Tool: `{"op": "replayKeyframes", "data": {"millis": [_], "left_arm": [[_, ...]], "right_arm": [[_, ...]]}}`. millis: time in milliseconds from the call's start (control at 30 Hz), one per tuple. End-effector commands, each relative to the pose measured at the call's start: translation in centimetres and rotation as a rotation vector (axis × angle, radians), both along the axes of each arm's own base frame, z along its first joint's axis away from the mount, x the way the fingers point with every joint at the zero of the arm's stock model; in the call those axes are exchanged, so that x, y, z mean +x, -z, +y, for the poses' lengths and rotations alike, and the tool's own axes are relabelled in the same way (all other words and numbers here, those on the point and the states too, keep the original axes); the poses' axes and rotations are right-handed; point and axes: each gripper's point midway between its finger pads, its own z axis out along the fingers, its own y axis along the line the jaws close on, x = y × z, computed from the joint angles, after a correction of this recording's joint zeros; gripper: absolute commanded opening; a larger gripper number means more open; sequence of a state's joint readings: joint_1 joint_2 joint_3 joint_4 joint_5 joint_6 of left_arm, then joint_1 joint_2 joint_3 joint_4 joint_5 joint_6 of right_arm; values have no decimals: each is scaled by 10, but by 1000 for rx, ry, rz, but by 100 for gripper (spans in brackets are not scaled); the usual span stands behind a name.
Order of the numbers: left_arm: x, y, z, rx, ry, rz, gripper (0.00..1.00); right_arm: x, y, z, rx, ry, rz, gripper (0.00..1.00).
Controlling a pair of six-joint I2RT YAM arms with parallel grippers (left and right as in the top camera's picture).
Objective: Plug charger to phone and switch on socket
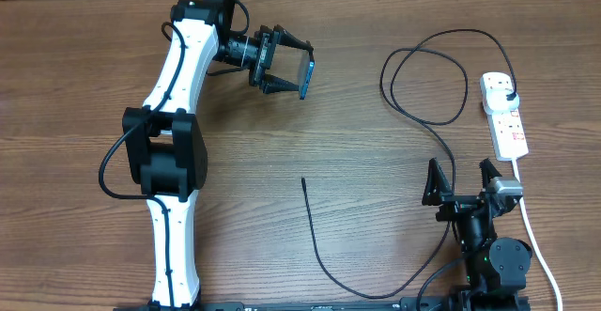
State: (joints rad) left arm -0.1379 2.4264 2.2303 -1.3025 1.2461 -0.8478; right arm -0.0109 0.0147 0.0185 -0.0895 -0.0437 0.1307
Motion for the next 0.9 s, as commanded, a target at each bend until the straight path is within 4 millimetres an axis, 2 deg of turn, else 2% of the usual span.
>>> {"op": "replayKeyframes", "data": {"millis": [0, 733, 867], "left_arm": [[2, -15, -3, -51, 17, -64, 4], [7, -11, -1, -30, 11, -87, 4], [7, -11, -1, -30, 11, -87, 4]], "right_arm": [[0, 1, -2, -4, 13, -6, 100], [0, -1, -2, 1, 11, -14, 100], [0, -1, 5, 47, -29, -13, 100]]}}
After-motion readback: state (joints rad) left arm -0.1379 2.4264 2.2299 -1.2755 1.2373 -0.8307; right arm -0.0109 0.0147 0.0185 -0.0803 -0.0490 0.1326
